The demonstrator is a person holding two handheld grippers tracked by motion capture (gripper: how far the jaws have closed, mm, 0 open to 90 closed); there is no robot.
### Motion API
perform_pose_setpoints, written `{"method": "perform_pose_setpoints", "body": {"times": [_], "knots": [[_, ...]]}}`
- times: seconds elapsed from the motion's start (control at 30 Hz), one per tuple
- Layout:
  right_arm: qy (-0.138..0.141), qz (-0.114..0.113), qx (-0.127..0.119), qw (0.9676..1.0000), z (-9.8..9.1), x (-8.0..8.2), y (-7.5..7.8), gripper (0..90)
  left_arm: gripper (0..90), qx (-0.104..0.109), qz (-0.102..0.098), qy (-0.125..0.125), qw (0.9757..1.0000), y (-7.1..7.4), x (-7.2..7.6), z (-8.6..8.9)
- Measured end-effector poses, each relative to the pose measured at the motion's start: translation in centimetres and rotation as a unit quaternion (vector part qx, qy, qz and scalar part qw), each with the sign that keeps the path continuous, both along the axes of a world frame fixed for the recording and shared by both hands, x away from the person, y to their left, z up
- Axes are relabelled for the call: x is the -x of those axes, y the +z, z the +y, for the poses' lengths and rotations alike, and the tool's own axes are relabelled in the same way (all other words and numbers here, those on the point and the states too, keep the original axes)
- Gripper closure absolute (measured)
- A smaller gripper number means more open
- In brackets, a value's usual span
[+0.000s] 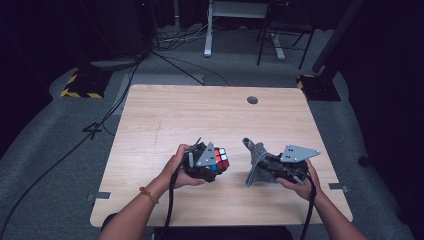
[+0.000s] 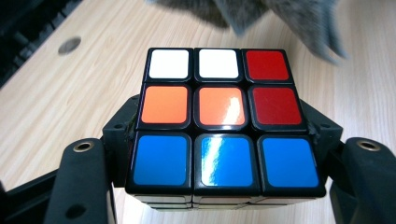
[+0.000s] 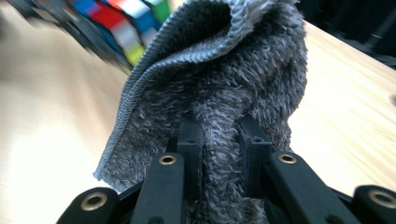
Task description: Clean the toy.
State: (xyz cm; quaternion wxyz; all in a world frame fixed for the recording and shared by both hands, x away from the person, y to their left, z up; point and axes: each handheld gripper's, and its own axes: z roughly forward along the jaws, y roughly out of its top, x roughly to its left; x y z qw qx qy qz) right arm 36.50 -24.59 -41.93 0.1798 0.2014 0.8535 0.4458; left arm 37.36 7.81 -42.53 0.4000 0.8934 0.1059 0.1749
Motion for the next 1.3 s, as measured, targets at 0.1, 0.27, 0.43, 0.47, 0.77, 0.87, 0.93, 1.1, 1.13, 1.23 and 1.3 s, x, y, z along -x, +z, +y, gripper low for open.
{"method": "perform_pose_setpoints", "body": {"times": [0.1,0.27,0.43,0.47,0.77,0.87,0.93,1.1,1.13,1.23,1.3], "knots": [[-0.011,0.011,0.008,0.9998,-0.5,-0.7,-0.5,74.3,33.2,-0.004,0.01,0.012,0.9999,-0.2,-0.3,1.2],[-0.022,0.024,0.035,0.9989,-0.8,-1.5,-1.5,73.9,33.2,-0.016,0.023,0.026,0.9993,-0.9,-0.4,2.9],[-0.025,0.045,0.055,0.9972,-0.7,-2.1,-2.6,73.0,33.2,-0.033,0.034,0.038,0.9981,-2.0,-0.5,4.2],[-0.027,0.052,0.057,0.9966,-0.7,-2.2,-2.8,72.8,33.2,-0.039,0.035,0.041,0.9978,-2.2,-0.5,4.4],[-0.03,0.071,0.089,0.9931,-1.9,-1.8,-5.1,69.4,33.2,-0.037,0.072,0.055,0.9952,-4.1,-1.2,6.3],[-0.03,0.083,0.091,0.9919,-2.1,-1.9,-6.1,66.3,33.1,-0.039,0.081,0.049,0.9948,-4.7,-1.2,6.5],[-0.026,0.084,0.089,0.9922,-2.2,-1.9,-6.5,65.4,33.1,-0.041,0.089,0.047,0.9941,-5.1,-1.2,6.6],[-0.029,0.086,0.081,0.9926,-2.3,-1.9,-6.9,62.2,32.8,-0.026,0.103,0.049,0.9932,-5.6,-1.3,6.9],[-0.028,0.081,0.085,0.9927,-2.2,-1.8,-6.9,62.1,32.5,-0.027,0.105,0.053,0.9927,-5.7,-1.3,6.9],[-0.026,0.078,0.085,0.993,-2.1,-1.7,-7.0,59.1,29.9,-0.036,0.112,0.055,0.9916,-6.2,-1.3,6.9],[-0.025,0.075,0.086,0.9931,-2.1,-1.7,-7.0,58.4,30.0,-0.031,0.117,0.06,0.9908,-6.4,-1.2,7.0]]}}
